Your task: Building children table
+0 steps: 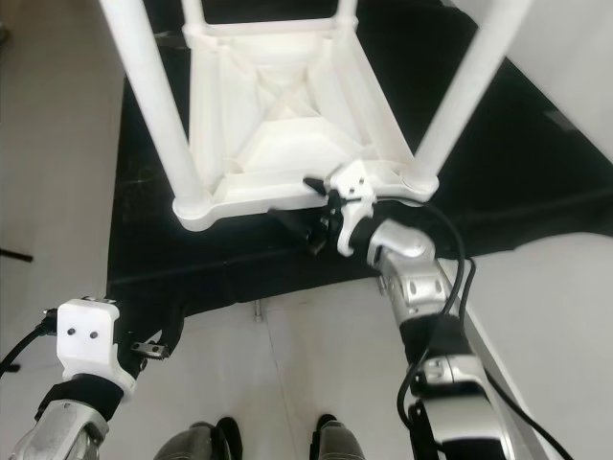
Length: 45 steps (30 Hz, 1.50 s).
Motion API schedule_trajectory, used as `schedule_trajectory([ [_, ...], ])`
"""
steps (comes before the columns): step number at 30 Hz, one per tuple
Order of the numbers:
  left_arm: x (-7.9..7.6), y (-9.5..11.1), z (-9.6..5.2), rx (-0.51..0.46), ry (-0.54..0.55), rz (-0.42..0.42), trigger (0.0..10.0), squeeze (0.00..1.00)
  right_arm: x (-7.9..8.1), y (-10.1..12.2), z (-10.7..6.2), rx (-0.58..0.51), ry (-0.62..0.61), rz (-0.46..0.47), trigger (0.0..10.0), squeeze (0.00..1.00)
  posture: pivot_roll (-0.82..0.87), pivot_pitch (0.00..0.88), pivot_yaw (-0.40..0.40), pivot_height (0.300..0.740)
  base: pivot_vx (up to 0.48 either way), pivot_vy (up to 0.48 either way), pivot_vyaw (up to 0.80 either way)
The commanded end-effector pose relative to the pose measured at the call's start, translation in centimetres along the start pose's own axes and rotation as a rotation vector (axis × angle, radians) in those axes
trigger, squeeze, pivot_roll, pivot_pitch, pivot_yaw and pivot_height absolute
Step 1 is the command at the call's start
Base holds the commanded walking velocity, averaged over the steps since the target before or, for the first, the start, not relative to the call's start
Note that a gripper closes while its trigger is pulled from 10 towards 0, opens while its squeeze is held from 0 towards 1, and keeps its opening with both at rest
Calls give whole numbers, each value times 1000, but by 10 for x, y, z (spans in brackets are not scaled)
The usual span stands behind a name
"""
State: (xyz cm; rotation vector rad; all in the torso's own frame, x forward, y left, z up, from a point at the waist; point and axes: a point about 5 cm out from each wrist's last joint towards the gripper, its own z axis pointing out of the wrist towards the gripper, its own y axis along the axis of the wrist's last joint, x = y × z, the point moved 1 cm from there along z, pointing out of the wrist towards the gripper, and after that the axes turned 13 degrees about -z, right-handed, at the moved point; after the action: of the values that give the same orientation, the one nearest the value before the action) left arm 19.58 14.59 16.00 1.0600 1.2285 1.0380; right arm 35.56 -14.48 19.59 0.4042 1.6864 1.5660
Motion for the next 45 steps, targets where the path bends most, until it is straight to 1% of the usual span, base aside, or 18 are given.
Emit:
schedule_trajectory([
  [1,8,-7,-7,26,50,-9,10000,0,22,-16,-9,4,-31,114,10000,0,-67,200,12,740,0,0,0],
  [2,8,-7,-7,26,50,-9,10000,0,22,-16,-9,4,-31,114,10000,0,-67,200,12,740,0,0,0],
  [3,11,-10,-10,38,68,-19,10000,0,36,-28,-15,19,-65,179,10000,0,-66,199,13,740,0,0,0],
  [4,11,-10,-10,38,68,-19,10000,0,36,-28,-15,19,-65,179,10000,0,-66,199,13,740,0,0,0],
  [5,11,-13,-14,47,87,-36,10000,0,51,-35,-20,36,-91,214,10000,0,-64,197,13,740,0,0,0],
  [6,12,-14,-16,52,99,-46,10000,0,59,-39,-24,47,-108,229,10000,0,-64,197,13,740,0,0,0],
  [10,14,-15,-17,40,137,-42,10000,0,60,-31,-25,51,-161,204,10000,0,-70,197,12,740,0,0,0],
  [12,14,-15,-17,40,137,-42,10000,0,60,-31,-25,51,-161,204,10000,0,-70,197,12,740,0,0,0],
  [15,14,-17,-8,23,130,-31,10000,0,61,-27,-24,74,-189,103,10000,0,-69,189,3,740,0,0,0],
  [18,14,-17,-8,23,130,-31,10000,0,61,-27,-24,74,-189,103,10000,0,-69,189,3,740,0,0,0],
  [19,14,-17,-5,18,123,-28,10000,0,62,-27,-24,85,-198,91,10000,0,-65,187,1,740,0,0,0],
  [20,14,-17,-3,13,120,-27,10000,0,64,-28,-30,116,-228,86,10000,0,-64,183,1,740,0,0,0],
  [25,14,-17,-2,5,124,-20,10000,0,66,-27,-37,144,-258,94,10000,0,-74,183,0,740,0,0,0],
  [29,15,-18,-1,1,126,-21,10000,0,67,-27,-36,150,-260,108,10000,0,-72,181,0,740,0,0,0],
  [31,16,-18,2,-6,129,-19,10000,0,68,-26,-30,145,-250,116,10000,0,-68,179,7,740,0,0,0],
  [34,16,-18,3,-11,128,-19,10000,0,69,-26,-28,141,-243,121,10000,0,-69,178,9,740,0,0,0],
  [40,16,-20,7,0,107,-25,10000,0,69,-28,-27,157,-240,130,10000,0,-73,173,10,740,0,0,0],
  [45,15,-20,8,1,109,1,10000,0,69,-29,-26,158,-239,150,10000,0,-70,168,9,740,0,0,0],
])
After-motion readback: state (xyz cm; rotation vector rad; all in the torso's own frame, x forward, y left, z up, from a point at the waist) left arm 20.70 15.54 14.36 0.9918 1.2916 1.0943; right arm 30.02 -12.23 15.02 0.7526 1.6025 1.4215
